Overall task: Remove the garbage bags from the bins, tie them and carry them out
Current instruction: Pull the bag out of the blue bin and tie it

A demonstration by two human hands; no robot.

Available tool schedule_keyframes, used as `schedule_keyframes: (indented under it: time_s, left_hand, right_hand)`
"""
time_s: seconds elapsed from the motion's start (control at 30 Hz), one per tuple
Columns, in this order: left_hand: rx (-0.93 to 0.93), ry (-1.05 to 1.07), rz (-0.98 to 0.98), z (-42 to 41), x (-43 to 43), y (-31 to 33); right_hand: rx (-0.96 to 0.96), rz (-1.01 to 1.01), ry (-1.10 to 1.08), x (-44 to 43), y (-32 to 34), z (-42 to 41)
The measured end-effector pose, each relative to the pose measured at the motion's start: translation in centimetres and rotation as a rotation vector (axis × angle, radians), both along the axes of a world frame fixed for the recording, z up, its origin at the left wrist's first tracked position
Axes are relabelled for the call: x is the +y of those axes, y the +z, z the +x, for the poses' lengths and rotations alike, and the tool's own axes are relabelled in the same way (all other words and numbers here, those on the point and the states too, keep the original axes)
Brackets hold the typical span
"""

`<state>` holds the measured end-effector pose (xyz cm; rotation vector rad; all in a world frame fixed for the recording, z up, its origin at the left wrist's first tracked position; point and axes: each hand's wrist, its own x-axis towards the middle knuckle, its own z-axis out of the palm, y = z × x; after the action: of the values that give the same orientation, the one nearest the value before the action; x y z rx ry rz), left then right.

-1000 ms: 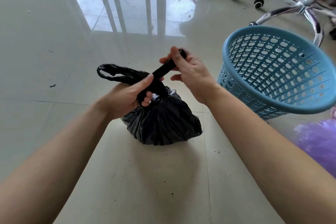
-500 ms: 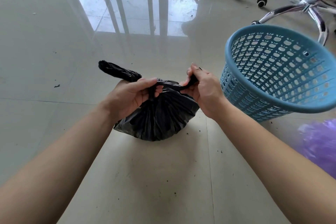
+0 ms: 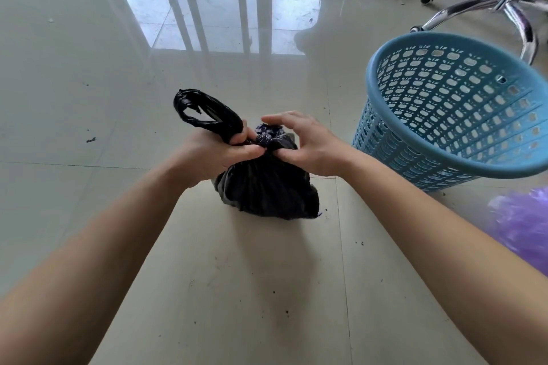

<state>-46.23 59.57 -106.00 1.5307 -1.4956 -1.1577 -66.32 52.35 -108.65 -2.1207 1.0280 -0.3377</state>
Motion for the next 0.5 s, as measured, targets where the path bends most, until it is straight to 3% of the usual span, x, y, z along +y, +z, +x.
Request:
schedule_keyframes:
  time_s: [0.13, 0.33, 0.5]
  left_hand:
    - [-0.196, 0.071, -0.106, 0.5, -0.5, -0.2]
    - [-0.174, 0.391, -0.237, -0.4, -0.6, -2.9]
    - [-0.265, 0.452, -0.143, -1.5, -0.6, -3.6]
  right_hand:
    - [-0.074, 0.122, -0.051, 0.0, -0.8, 0.3]
    - [-0.143, 0.131, -0.086, 0.4, -1.8, 0.2]
    - [-0.227, 0.247, -0.073, 0.8, -2.0, -0.1]
